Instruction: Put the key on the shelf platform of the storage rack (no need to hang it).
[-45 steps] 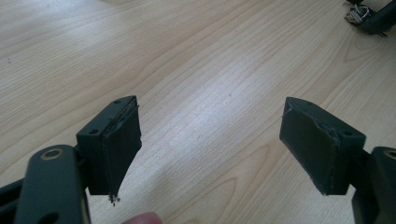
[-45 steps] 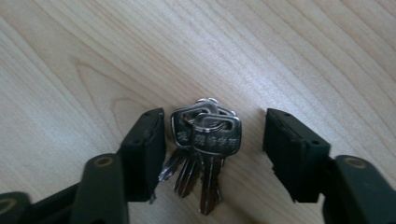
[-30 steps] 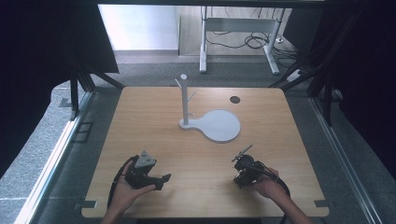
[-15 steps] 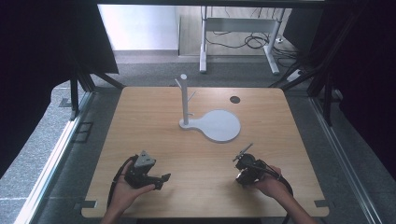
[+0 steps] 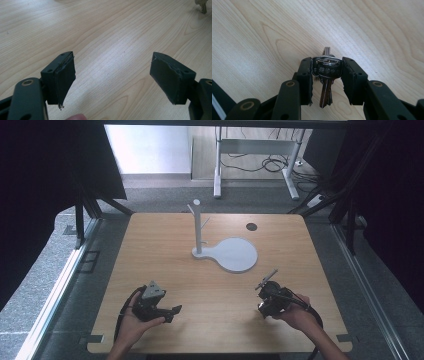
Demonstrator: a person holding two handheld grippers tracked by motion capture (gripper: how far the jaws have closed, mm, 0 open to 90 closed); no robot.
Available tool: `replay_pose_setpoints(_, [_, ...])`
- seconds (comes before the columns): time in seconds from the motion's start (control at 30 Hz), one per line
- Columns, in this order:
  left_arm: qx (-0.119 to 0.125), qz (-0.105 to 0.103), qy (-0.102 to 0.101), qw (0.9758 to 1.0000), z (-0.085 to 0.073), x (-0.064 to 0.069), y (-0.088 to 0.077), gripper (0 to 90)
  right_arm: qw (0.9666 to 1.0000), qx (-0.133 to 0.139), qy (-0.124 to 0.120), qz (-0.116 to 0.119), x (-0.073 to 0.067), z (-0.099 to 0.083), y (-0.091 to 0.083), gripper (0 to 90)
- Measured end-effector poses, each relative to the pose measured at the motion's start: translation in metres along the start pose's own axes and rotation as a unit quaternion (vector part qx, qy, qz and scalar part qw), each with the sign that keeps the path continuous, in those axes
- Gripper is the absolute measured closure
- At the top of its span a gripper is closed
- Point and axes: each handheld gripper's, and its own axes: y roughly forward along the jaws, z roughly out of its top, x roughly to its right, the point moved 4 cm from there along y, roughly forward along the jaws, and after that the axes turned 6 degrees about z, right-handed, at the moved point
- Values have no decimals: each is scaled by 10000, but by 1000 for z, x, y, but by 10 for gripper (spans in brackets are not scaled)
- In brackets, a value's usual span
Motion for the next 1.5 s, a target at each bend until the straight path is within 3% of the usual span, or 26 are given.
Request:
replay_pose_setpoints(0.43, [3,-11,14,10000,0,1,0,207,9998,157,-20,-106,5,2,-24,627])
replay_pose_setpoints(1.5, [-37,-53,38,10000,0,2,2,207,9993,333,-146,-93,16,41,-45,626])
